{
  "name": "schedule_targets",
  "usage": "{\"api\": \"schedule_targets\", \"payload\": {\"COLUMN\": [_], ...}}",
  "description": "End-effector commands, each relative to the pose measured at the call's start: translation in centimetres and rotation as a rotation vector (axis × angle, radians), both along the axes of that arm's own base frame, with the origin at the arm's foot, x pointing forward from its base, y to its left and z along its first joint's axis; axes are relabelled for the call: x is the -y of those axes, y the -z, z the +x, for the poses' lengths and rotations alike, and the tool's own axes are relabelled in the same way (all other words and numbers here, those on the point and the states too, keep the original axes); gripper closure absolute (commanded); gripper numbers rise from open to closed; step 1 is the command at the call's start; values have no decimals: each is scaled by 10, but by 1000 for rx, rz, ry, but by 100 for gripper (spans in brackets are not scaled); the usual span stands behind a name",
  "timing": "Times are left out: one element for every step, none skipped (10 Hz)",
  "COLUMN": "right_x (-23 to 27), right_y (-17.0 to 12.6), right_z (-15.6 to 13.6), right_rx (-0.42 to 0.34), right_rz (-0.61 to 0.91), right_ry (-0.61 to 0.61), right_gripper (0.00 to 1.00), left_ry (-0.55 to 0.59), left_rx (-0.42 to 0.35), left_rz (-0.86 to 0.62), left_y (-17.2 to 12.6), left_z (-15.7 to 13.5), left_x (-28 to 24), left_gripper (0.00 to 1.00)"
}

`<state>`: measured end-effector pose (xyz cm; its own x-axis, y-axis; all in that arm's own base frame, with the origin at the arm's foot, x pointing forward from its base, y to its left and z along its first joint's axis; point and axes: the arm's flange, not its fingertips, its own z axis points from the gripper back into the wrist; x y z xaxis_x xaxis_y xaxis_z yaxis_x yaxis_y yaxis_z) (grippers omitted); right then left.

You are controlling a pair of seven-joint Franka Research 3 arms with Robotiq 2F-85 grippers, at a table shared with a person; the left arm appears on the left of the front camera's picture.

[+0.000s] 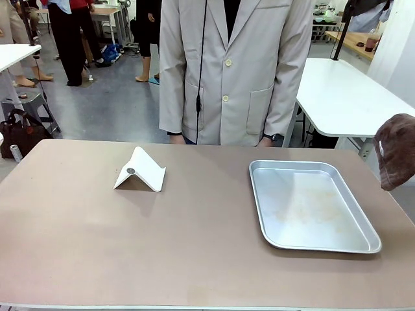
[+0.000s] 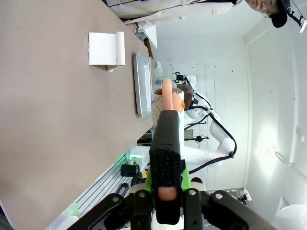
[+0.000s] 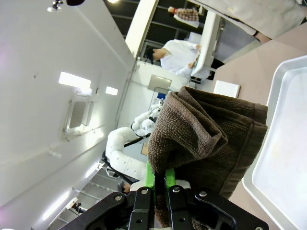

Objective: Clean the surface of the table.
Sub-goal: Clean the area not pointed to by the person, then return the Lint Roller and towel to their original positions.

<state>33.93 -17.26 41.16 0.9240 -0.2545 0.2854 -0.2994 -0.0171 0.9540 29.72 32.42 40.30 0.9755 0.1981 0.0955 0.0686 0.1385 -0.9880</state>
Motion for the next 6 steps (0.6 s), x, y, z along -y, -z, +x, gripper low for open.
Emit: {"api": "schedule_targets", "payload": {"right_x": [-1, -1, -1, -1, -1, -1], "right_y": [-4, -4, -4, -4, -4, -4], "right_z": [0, 0, 0, 0, 0, 0], "right_rx": [12, 12, 12, 12, 12, 12], "right_rz": [9, 9, 9, 9, 9, 9], "right_ry": [4, 4, 4, 4, 4, 4], "right_gripper": [91, 91, 91, 91, 91, 91], "left_ry": [-11, -11, -11, -11, -11, -11], "left_rx": [17, 17, 17, 17, 17, 17], "left_rz": [17, 17, 17, 17, 17, 17], "left_y": [-5, -5, -5, -5, -5, -5], "left_z": [-6, -6, -6, -6, -6, -6], "left_x": [9, 9, 9, 9, 9, 9], "left_gripper": [78, 78, 78, 78, 78, 78]}}
